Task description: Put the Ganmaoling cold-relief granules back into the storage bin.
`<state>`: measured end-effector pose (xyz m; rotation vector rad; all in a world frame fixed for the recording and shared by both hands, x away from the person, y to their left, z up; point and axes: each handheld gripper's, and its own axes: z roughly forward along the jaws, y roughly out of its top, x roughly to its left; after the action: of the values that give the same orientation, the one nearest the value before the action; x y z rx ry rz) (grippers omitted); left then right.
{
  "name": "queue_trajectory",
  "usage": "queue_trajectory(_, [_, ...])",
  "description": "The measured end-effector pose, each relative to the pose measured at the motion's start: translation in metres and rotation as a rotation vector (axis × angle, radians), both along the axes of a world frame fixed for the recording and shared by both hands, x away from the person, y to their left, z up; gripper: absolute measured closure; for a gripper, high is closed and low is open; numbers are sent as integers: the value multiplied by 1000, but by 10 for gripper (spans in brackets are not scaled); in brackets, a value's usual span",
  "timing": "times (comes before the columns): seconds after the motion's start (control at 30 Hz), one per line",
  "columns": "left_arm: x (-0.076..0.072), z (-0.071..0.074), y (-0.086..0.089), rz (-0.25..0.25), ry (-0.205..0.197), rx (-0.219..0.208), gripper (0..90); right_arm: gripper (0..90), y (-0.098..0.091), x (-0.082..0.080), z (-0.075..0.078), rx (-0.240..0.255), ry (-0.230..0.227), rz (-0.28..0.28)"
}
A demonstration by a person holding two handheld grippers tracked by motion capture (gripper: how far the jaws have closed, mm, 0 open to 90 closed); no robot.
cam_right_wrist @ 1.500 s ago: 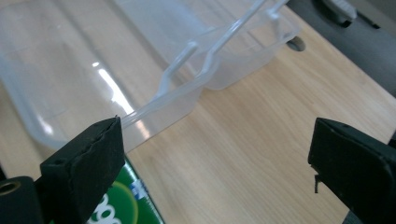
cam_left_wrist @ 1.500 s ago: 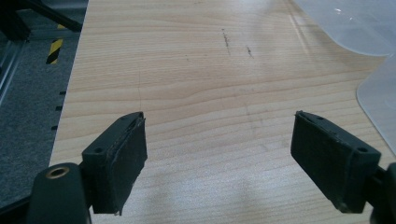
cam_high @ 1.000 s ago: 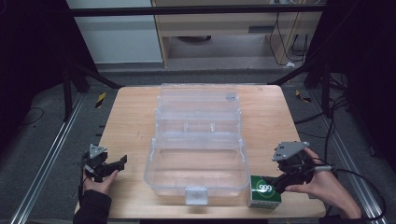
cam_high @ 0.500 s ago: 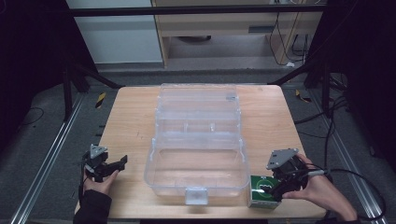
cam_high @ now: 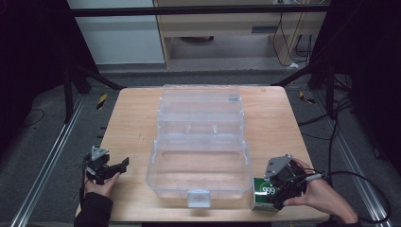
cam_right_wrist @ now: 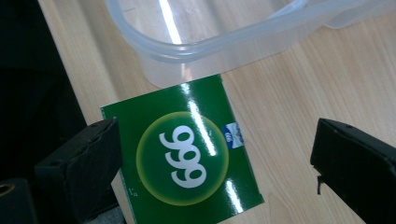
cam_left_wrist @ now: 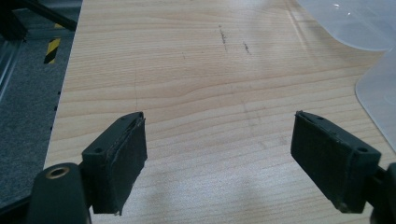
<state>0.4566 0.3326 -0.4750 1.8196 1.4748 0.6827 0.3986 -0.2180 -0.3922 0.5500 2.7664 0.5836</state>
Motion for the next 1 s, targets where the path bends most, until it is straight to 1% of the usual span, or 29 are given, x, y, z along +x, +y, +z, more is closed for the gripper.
queue_trajectory(0.03, [0, 0, 0, 0, 0, 0, 177, 30, 1, -1, -1, -16, 9, 11])
queue_trajectory(0.13, [0, 0, 0, 1, -2, 0, 177, 30, 2, -1, -3, -36, 24, 20])
queue_trajectory(0.37, [0, 1, 0, 1, -3, 1, 177, 27, 5, -2, -5, -60, 44, 53])
queue_trajectory(0.43, [0, 1, 0, 2, -4, -1, 177, 25, 6, -2, -7, -75, 46, 58])
queue_trajectory(0.57, [-1, 1, 0, 2, -4, 1, 177, 25, 8, -2, -8, -81, 51, 66])
queue_trajectory(0.63, [-1, 1, 0, 2, -5, 1, 177, 24, 10, -2, -10, -84, 60, 71])
queue_trajectory(0.83, [-1, 1, 0, 1, -5, 3, 177, 24, 12, -2, -12, -89, 63, 89])
queue_trajectory(0.93, [-1, 1, 0, 2, -7, 2, 177, 26, 14, -1, -15, -103, 68, 96])
queue_trajectory(0.97, [-1, 1, 0, 2, -7, 2, 177, 26, 14, -1, -15, -103, 68, 96])
queue_trajectory(1.0, [-1, 1, 0, 2, -7, 2, 177, 32, 13, 0, -18, -75, 93, 87])
